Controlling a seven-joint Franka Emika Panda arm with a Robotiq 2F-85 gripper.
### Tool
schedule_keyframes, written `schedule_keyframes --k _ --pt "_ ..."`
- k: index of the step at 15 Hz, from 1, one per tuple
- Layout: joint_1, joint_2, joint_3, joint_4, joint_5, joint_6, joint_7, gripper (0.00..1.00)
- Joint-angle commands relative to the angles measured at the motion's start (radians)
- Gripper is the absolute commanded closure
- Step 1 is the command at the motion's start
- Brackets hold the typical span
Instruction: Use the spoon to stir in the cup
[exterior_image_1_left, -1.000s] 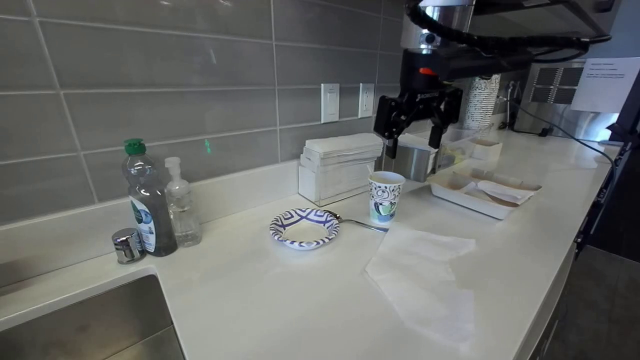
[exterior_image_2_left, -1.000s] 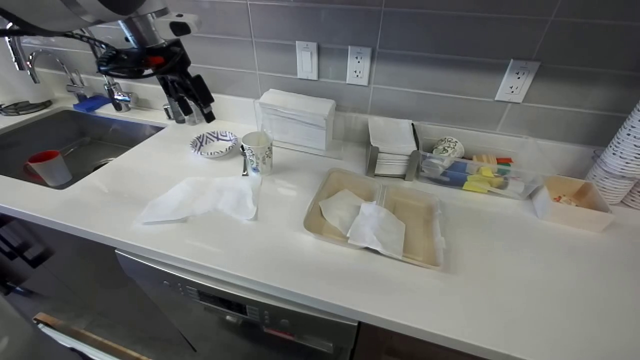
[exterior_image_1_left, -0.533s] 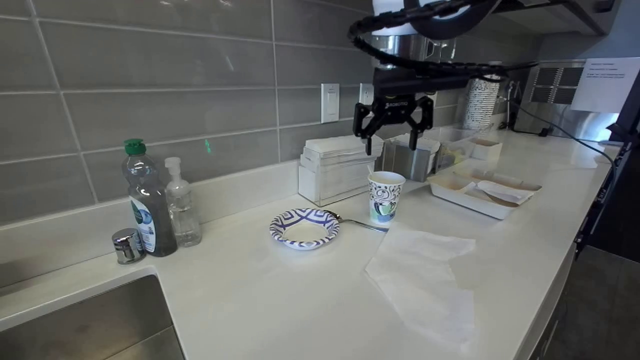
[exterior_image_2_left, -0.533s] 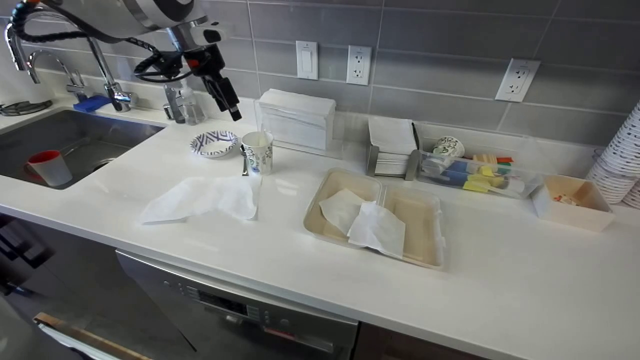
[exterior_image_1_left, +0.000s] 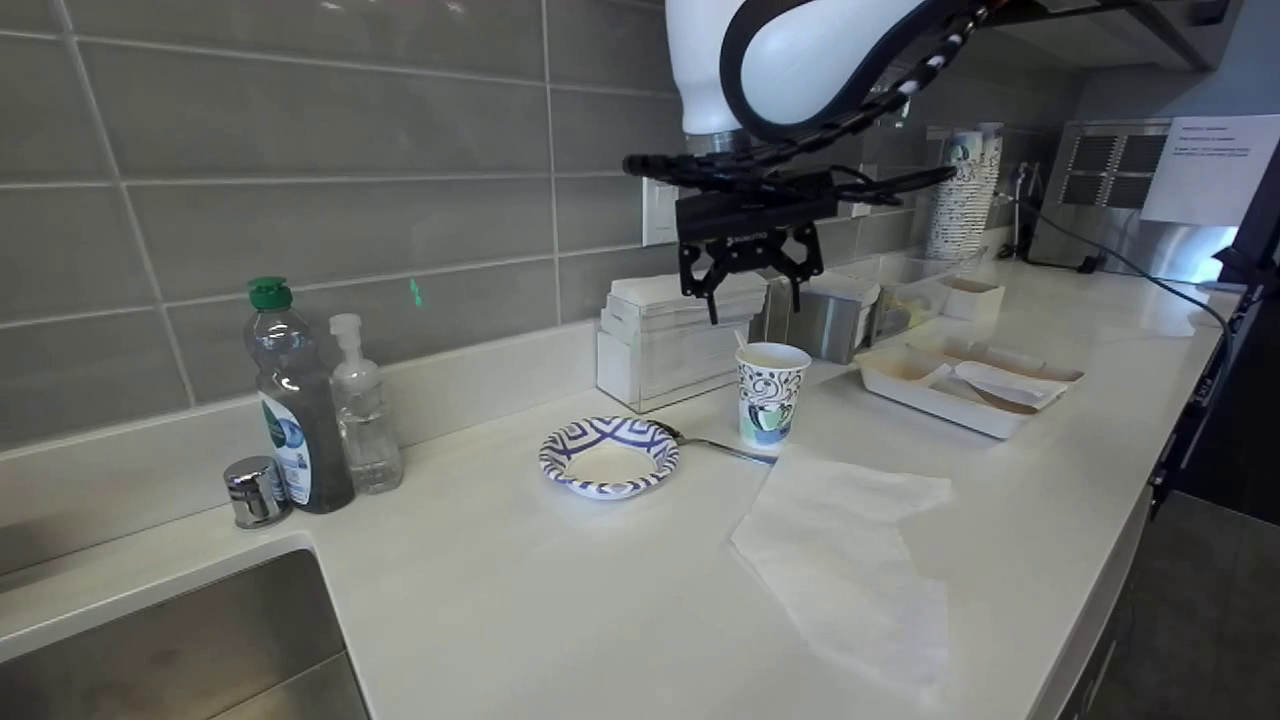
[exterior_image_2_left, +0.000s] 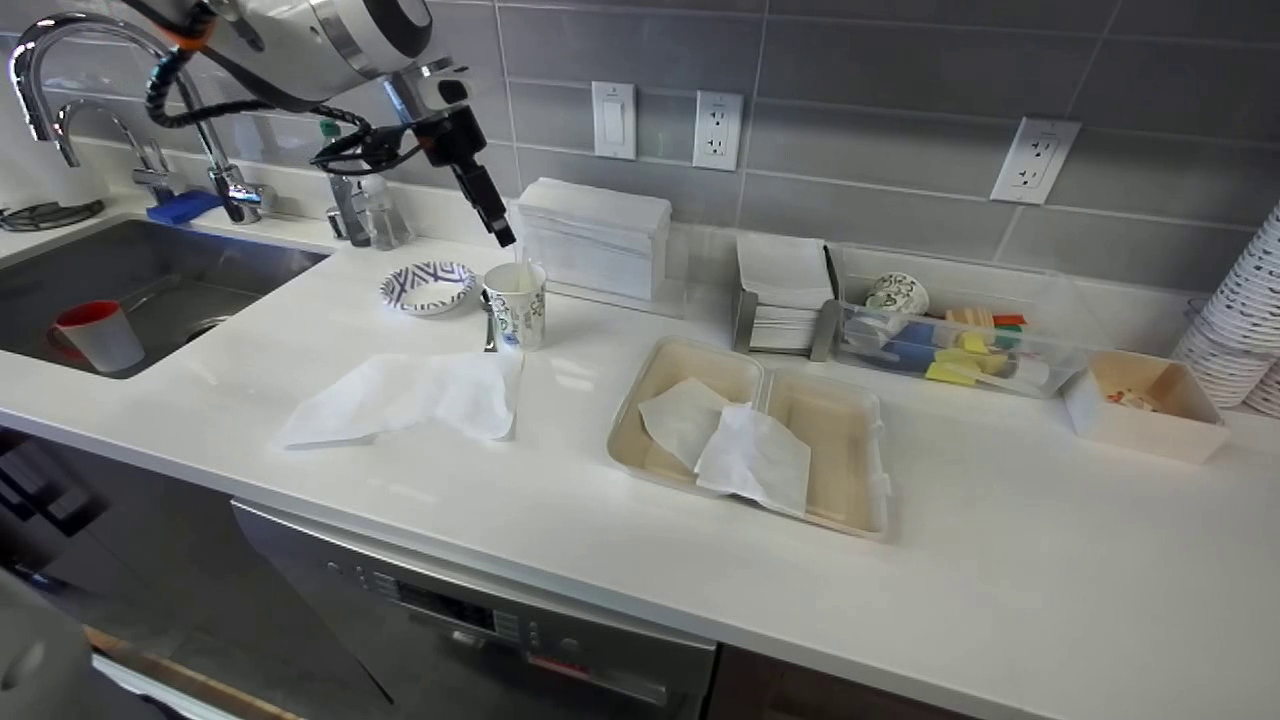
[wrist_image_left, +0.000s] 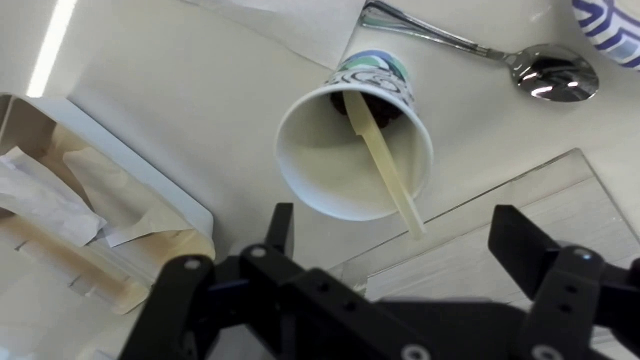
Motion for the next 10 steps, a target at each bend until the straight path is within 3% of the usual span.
schedule_keyframes --k 1,3,4,10 --pt "0.069 0.112 -0.049 0.124 -0.059 -0.066 0.071 0.00" --pt "0.092 0.141 -0.070 0.154 -0.093 -0.052 0.082 0.00" --pt "0.081 0.091 -0.068 0.096 -0.046 -0.029 0.043 0.00" --pt "0.097 0.147 -0.088 0.154 -0.051 -0.050 0.058 0.00"
